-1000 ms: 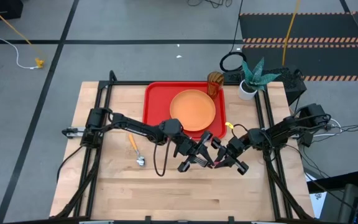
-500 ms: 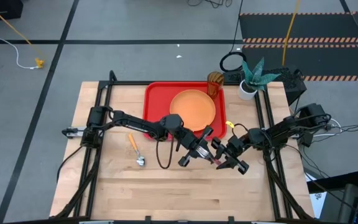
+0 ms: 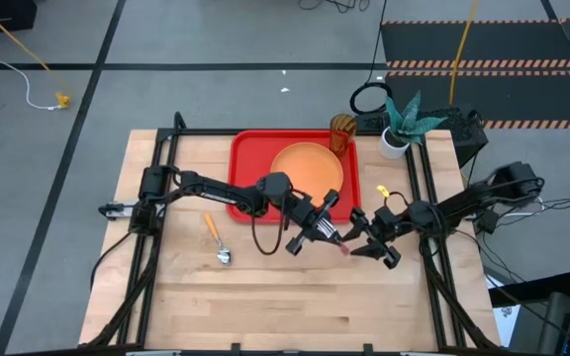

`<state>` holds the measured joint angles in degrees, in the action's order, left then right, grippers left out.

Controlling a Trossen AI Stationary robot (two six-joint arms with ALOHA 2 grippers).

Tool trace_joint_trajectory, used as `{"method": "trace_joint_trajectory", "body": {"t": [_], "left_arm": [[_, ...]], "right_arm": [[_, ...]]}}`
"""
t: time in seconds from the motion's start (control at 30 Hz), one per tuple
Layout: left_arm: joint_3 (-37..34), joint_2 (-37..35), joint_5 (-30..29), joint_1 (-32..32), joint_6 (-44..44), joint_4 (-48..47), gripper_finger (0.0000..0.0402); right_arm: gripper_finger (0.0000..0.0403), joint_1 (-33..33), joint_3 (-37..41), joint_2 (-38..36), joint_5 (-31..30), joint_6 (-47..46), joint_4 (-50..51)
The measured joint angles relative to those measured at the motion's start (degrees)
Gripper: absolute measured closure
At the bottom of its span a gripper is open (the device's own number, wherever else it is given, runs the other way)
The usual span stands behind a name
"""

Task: Pick and place plate/cup/fork/spoon on tray
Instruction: Put the pink fork on the red serving tray to the left of the orange plate

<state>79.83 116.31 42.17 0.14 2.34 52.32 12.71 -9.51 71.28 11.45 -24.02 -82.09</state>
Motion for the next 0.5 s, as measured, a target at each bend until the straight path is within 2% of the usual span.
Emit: {"method": "trace_joint_trajectory", "body": {"t": [0.5], "left_arm": [[0.0, -0.3, -4.0, 3.8, -8.7, -5.4, 0.0364]], "right_arm": [[0.0211, 0.0, 2.8, -13.2, -13.6, 2.8, 22.6]]}}
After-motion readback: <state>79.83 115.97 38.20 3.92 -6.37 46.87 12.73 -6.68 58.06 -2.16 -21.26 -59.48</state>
